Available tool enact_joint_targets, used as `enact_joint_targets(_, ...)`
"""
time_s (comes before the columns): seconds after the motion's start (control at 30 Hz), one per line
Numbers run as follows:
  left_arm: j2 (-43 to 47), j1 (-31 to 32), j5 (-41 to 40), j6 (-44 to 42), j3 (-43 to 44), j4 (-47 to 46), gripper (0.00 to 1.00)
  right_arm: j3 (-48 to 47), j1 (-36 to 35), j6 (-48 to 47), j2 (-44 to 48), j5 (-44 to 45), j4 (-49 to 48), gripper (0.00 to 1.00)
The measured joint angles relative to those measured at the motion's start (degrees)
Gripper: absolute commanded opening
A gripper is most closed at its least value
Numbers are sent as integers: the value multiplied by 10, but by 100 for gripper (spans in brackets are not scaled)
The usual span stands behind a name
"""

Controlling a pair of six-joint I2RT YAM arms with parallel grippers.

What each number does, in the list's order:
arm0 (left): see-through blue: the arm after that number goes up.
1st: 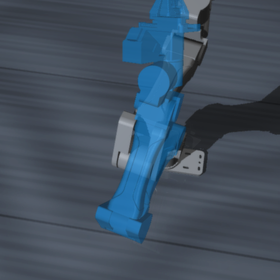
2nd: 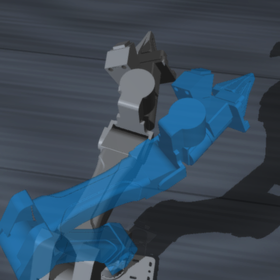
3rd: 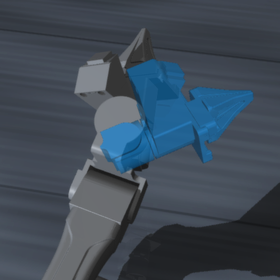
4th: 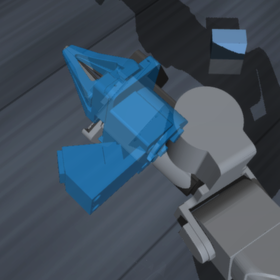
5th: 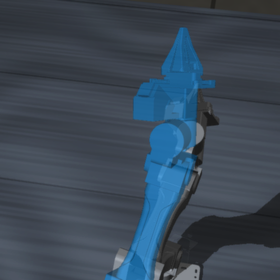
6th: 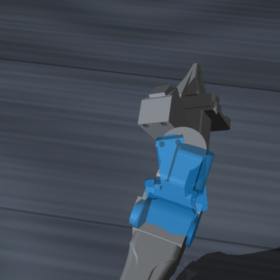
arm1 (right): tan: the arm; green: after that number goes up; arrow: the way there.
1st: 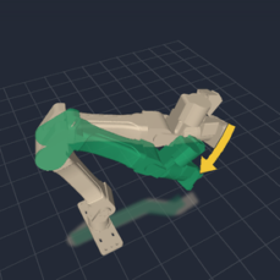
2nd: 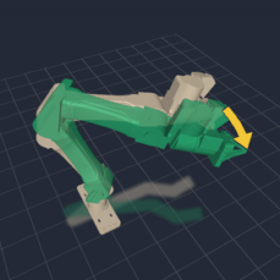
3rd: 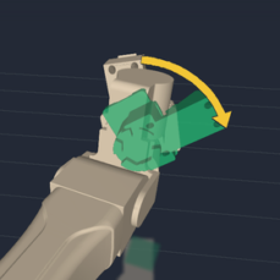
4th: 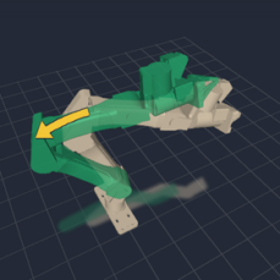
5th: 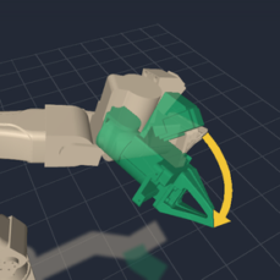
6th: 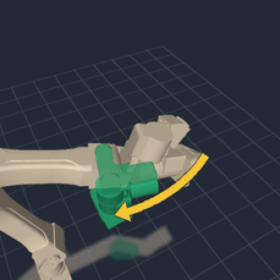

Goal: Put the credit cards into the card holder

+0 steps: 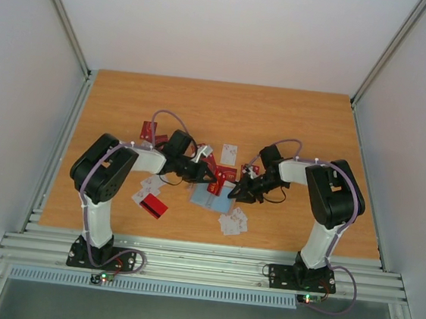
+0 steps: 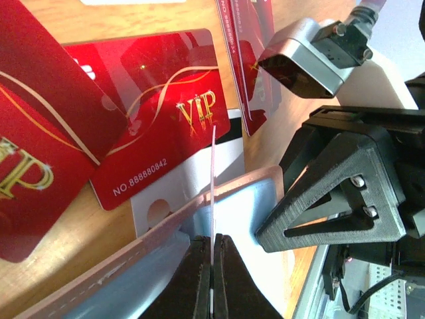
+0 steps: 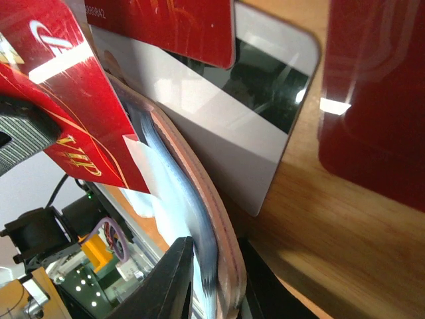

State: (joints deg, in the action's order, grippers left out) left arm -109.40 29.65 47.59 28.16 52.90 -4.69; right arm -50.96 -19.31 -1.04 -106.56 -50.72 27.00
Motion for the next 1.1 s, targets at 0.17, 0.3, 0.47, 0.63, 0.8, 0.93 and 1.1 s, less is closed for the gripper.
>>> enact_joint_targets(0.17, 0, 0, 10, 11, -9, -21, 0, 3, 0, 0, 0, -3, -8, 18)
enact_joint_targets(0.3, -3, 0, 11, 17, -8, -30, 0, 5, 0, 0, 0, -5, -12, 18)
enact_joint_targets(0.47, -6, 0, 17, 25, -8, -34, 0, 5, 0, 0, 0, -6, -13, 18)
enact_joint_targets(0.63, -6, 0, 26, 27, -17, -35, 0, 5, 0, 0, -2, -7, -15, 18)
enact_joint_targets(0.8, -6, 0, 37, 27, -29, -32, 0, 4, 0, 0, -3, -8, -16, 17)
enact_joint_targets(0.93, -6, 0, 46, 25, -29, -25, 0, 4, 0, 0, -3, -9, -17, 17)
enact_joint_targets(1.1, -6, 2, 52, 21, -29, -14, 0, 3, 0, 1, -3, -8, -17, 16)
